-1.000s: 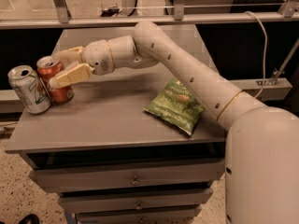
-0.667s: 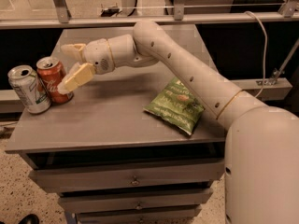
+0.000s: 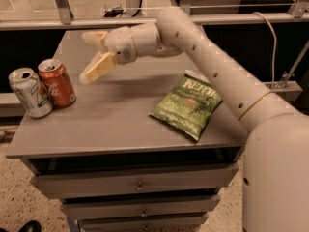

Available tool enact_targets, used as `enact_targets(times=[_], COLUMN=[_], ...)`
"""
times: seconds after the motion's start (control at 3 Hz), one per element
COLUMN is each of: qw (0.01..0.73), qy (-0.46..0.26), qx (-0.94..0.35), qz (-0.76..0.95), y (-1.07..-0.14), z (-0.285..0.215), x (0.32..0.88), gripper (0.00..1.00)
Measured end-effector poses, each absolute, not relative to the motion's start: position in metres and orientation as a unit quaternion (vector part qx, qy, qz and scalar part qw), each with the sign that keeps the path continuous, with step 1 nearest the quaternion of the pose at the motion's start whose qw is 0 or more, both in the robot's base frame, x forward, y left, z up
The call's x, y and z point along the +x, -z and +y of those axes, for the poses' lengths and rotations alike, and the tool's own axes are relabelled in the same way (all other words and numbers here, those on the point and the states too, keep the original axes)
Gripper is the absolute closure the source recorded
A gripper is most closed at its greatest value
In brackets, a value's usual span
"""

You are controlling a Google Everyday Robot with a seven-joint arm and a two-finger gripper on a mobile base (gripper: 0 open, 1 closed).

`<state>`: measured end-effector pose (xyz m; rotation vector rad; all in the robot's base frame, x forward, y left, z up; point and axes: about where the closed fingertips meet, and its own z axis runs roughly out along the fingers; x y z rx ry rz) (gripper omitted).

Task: Move coke can near 7up can

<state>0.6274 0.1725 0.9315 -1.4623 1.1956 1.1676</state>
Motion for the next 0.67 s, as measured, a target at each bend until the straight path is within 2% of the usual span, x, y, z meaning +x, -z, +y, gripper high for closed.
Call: enact_targets(times=[0.33,0.67], qw=[0.483,0.492], qy=[-0.417,-0.409], qx=[-0.576,-0.573], qz=[0.510,0.512], y=[-0.9546,-0.9614], z=[0.1146,0.1058], x=[0.6649,0.6716], gripper=[0.00,0.00])
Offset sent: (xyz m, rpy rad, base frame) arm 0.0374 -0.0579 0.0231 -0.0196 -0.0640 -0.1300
